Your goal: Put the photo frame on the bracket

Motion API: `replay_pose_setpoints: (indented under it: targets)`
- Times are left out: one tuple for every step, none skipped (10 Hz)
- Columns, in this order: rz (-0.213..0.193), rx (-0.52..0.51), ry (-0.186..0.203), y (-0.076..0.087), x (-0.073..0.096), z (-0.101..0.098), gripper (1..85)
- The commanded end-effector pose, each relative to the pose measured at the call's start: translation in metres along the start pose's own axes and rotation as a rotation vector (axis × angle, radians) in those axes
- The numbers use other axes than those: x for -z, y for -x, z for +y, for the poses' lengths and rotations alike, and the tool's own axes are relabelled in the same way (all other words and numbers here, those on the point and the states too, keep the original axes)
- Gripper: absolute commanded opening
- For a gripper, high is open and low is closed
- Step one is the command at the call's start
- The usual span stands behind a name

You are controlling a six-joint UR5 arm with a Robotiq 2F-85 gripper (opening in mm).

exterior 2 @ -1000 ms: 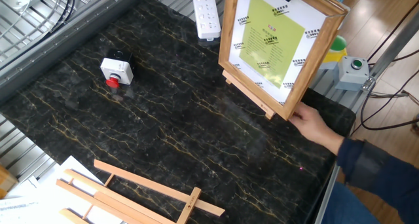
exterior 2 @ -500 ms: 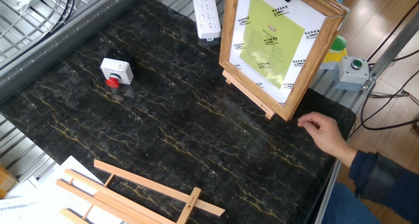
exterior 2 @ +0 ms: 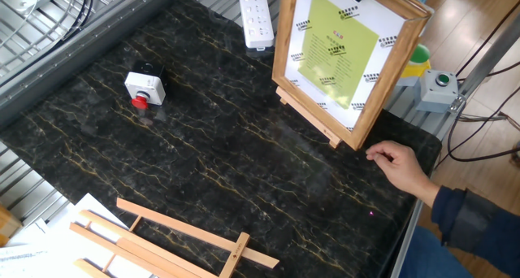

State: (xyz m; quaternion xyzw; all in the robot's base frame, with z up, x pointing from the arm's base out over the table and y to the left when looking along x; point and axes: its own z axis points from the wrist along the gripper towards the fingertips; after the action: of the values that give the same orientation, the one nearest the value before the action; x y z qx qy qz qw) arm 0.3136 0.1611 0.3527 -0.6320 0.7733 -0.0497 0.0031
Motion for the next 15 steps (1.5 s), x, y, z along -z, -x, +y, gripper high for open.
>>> replay_pose_setpoints:
  targets:
    - [-0.017, -0.005, 0.02, 0.0042, 0.0011, 0.0056, 11.0]
    - [-0.02, -0.003, 0.021, 0.005, 0.0011, 0.0058, 13.7]
    - [-0.02, -0.003, 0.022, 0.0049, 0.0011, 0.0061, 15.3]
    - [-0.021, -0.002, 0.023, 0.0052, 0.0011, 0.0062, 17.3]
    - [-0.022, -0.002, 0.021, 0.0053, 0.0011, 0.0058, 18.3]
    - [-0.022, 0.0, 0.021, 0.0052, 0.0011, 0.0058, 19.3]
    - [-0.021, 0.003, 0.023, 0.0049, 0.001, 0.0061, 20.3]
    - [-0.021, 0.004, 0.024, 0.0047, 0.001, 0.0066, 21.0]
    - [-0.021, 0.006, 0.025, 0.0046, 0.001, 0.007, 22.3]
    - [-0.022, 0.007, 0.027, 0.0049, 0.001, 0.0074, 24.0]
    - [-0.021, 0.007, 0.033, 0.0045, 0.001, 0.009, 25.3]
    - [-0.019, 0.008, 0.035, 0.004, 0.001, 0.0093, 26.7]
    - [-0.02, 0.008, 0.038, 0.0042, 0.0011, 0.0101, 28.3]
    - [-0.02, 0.009, 0.046, 0.0042, 0.0012, 0.0121, 31.0]
    - [-0.019, 0.011, 0.05, 0.0039, 0.0013, 0.0132, 32.7]
